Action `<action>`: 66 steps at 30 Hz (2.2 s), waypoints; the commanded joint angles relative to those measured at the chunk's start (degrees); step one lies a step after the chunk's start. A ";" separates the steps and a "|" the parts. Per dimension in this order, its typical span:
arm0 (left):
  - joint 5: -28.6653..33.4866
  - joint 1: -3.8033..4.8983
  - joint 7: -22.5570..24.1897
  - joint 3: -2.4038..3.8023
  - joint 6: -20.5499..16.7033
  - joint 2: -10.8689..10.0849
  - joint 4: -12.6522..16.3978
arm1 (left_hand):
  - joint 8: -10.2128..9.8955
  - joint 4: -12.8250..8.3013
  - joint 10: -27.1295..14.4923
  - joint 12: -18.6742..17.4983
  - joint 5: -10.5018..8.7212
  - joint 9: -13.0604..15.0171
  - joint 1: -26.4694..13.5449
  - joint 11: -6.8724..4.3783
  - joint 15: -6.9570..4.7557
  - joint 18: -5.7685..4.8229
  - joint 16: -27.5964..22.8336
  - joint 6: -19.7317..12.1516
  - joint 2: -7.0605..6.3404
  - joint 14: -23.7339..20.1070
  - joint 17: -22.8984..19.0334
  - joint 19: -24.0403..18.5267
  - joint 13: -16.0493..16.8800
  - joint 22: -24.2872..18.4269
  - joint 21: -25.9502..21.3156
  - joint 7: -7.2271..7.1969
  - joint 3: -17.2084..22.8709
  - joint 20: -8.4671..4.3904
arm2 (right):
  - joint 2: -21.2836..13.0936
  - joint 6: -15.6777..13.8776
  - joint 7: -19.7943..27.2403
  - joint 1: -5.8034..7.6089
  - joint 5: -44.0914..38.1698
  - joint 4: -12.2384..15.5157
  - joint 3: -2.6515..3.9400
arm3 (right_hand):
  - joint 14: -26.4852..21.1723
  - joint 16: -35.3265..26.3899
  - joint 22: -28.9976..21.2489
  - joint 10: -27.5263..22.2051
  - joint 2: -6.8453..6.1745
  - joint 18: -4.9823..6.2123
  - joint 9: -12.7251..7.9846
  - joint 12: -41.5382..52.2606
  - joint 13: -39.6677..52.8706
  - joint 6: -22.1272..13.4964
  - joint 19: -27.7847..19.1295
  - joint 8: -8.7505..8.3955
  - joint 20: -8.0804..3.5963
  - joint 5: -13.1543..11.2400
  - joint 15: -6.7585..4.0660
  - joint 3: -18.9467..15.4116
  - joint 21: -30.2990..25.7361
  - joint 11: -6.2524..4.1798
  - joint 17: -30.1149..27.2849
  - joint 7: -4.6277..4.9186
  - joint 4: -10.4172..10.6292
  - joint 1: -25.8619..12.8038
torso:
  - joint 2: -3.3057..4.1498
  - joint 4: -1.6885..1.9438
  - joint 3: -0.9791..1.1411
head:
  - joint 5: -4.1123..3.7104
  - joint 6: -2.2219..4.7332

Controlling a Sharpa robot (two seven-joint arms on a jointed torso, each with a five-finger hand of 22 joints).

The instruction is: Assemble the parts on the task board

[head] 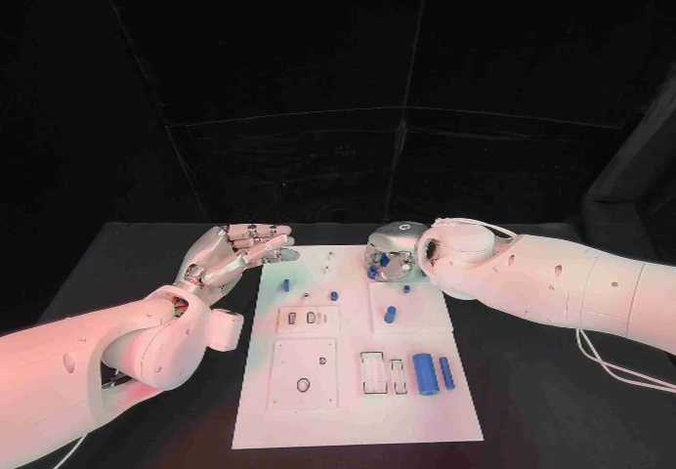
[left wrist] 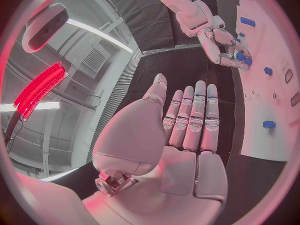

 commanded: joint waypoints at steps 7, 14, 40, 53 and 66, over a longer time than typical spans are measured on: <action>-0.37 0.08 -0.15 0.03 1.17 0.03 0.08 | -0.41 -0.42 0.07 -0.51 0.23 -0.10 -0.42 0.41 0.27 0.30 -0.31 0.02 0.50 0.02 -0.08 0.12 -0.10 -0.12 -0.23 0.33 0.08 0.14 | 0.64 0.70 0.37 0.12 -0.52 -0.67 0.03 | 0.60 2.45 1.92 1.60 0.94 -1.04 0.16 0.14 0.05 1.52 0.97 0.24 -0.18 -1.15 0.35 3.34 1.57 -0.16 2.02 -0.17 0.89 -0.63 | 0.56 -0.05 0.07 | 0.02 -0.18; -0.37 0.08 -0.40 0.03 1.36 0.10 -0.01 | -0.46 -0.46 0.05 -0.57 0.23 -0.10 -0.43 0.42 0.29 0.30 -0.37 0.00 0.53 0.01 -0.09 0.13 -0.10 -0.15 -0.28 0.35 0.06 0.16 | 1.03 -0.92 0.74 0.11 -0.34 -1.04 0.02 | 0.53 3.98 3.32 3.14 0.91 -1.23 0.34 0.37 0.14 3.11 1.39 0.58 -0.36 -1.18 0.12 5.25 2.59 -0.53 3.20 -0.47 2.11 -1.38 | 0.77 -0.07 0.14 | 0.08 -0.25; -0.36 0.08 -1.56 0.02 1.79 -0.07 -0.28 | -1.07 -1.30 -0.20 -1.35 0.22 -0.10 -0.08 0.58 0.42 0.30 -1.08 -0.19 1.08 -0.04 -0.15 0.23 -0.09 -0.58 -0.84 0.48 0.13 0.28 | 4.30 -10.78 -3.95 0.16 3.04 -1.84 0.18 | 0.33 6.25 5.19 5.75 -0.29 -1.52 0.59 0.07 0.14 5.55 1.95 0.64 -0.95 -3.91 -0.42 7.10 4.03 -1.30 4.51 -1.30 6.35 -3.26 | 1.35 0.26 0.00 | 0.31 0.99; -0.36 0.09 -1.79 0.02 2.05 0.06 -0.53 | -1.14 -1.40 -0.23 -1.44 0.22 -0.10 -0.03 0.59 0.44 0.30 -1.15 -0.21 1.14 -0.04 -0.16 0.24 -0.09 -0.62 -0.90 0.50 0.14 0.29 | 6.67 -15.17 -5.98 0.19 2.15 -3.84 1.73 | 0.37 6.54 5.31 5.64 -0.44 -1.54 0.56 -0.03 0.11 5.48 1.99 0.52 -0.96 -3.87 -0.42 7.24 4.12 -1.27 4.84 -1.27 6.66 -3.32 | 1.51 0.08 0.10 | 1.10 0.75; -0.36 0.10 -1.95 0.02 2.08 -0.08 -0.64 | -1.14 -1.40 -0.23 -1.44 0.22 -0.10 -0.03 0.59 0.44 0.30 -1.15 -0.21 1.14 -0.04 -0.16 0.24 -0.09 -0.62 -0.90 0.50 0.14 0.29 | 7.49 -14.77 -5.54 0.24 1.94 -4.09 2.08 | 0.39 6.81 5.41 5.46 -0.83 -1.56 0.52 -0.09 0.10 5.38 2.02 0.39 -0.95 -3.92 -0.38 7.32 4.21 -1.21 5.08 -1.19 6.93 -3.36 | 1.66 0.02 0.07 | 1.24 0.95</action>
